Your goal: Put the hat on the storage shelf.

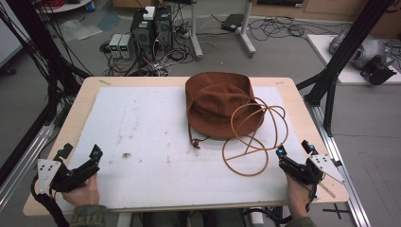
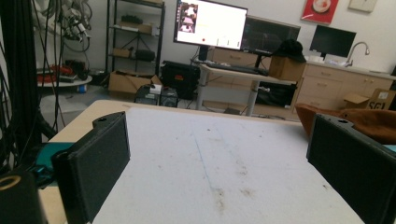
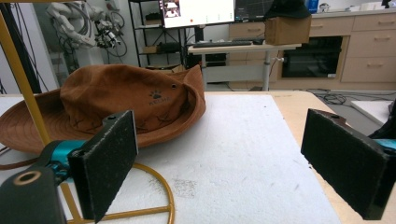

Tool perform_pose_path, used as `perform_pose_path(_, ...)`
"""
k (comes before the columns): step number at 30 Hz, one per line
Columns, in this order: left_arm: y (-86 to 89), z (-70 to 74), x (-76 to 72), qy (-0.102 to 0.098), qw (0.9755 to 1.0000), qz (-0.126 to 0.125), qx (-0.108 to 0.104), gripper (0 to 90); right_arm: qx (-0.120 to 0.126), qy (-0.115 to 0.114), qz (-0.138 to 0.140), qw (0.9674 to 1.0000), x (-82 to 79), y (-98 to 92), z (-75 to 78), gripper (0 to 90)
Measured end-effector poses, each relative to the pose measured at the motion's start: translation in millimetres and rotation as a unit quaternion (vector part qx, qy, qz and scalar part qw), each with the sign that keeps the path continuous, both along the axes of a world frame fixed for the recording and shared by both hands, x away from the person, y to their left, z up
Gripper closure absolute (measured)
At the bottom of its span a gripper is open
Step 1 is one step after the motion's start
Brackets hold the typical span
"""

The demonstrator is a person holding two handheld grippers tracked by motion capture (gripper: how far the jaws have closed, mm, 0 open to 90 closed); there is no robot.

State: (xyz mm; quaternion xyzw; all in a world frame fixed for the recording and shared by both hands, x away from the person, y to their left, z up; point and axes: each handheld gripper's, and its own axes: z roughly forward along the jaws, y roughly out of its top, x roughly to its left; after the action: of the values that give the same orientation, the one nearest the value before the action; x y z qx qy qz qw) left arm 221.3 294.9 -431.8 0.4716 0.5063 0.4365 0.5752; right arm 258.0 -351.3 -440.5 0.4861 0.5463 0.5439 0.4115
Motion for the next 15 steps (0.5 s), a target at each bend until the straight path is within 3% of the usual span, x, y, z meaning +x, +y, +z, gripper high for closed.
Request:
perform_pose_path(3, -0.5, 1.3, -0.8, -0.005, 1.0, 0.005, 0.003, 6.5, -0.002, -0.001, 0.001, 1.0, 0.3, 0.2, -0.2, 10.1)
perform_pose_path(11, -1.0, 1.4, 2.0, -0.011, 0.9997, -0.019, -0.006, 6.5, 0.0, 0.0, 0.001, 1.0, 0.1, 0.9, -0.1, 10.1)
perform_pose_path(15, -2.9, 2.8, 2.2, -0.016, 0.9997, -0.017, -0.001, 6.5, -0.001, 0.003, 0.002, 1.0, 0.1, 0.8, -0.6, 10.1)
